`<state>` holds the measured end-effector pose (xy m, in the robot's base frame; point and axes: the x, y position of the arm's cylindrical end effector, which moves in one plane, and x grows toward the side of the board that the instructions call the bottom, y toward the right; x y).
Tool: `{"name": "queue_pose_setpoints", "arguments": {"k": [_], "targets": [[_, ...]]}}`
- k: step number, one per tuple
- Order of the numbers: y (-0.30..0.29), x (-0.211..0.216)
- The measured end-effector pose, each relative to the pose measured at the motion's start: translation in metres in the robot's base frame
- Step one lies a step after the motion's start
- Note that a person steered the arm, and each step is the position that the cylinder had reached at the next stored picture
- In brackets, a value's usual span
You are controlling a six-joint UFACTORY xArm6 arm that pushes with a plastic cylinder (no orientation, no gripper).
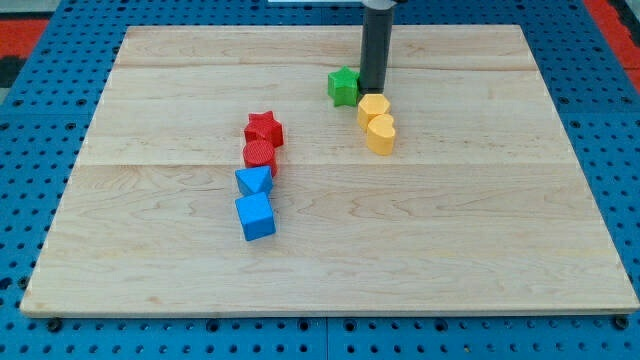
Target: Move the green circle towards the green star
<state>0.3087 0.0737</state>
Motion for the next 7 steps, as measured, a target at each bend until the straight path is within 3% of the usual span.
{"name": "queue_pose_setpoints", "arguments": {"k": [1,2,4,7], "targets": [[0.036,-0.035],[0.036,-0.035],[0.032,-0.094],[0.024,-0.08]]}}
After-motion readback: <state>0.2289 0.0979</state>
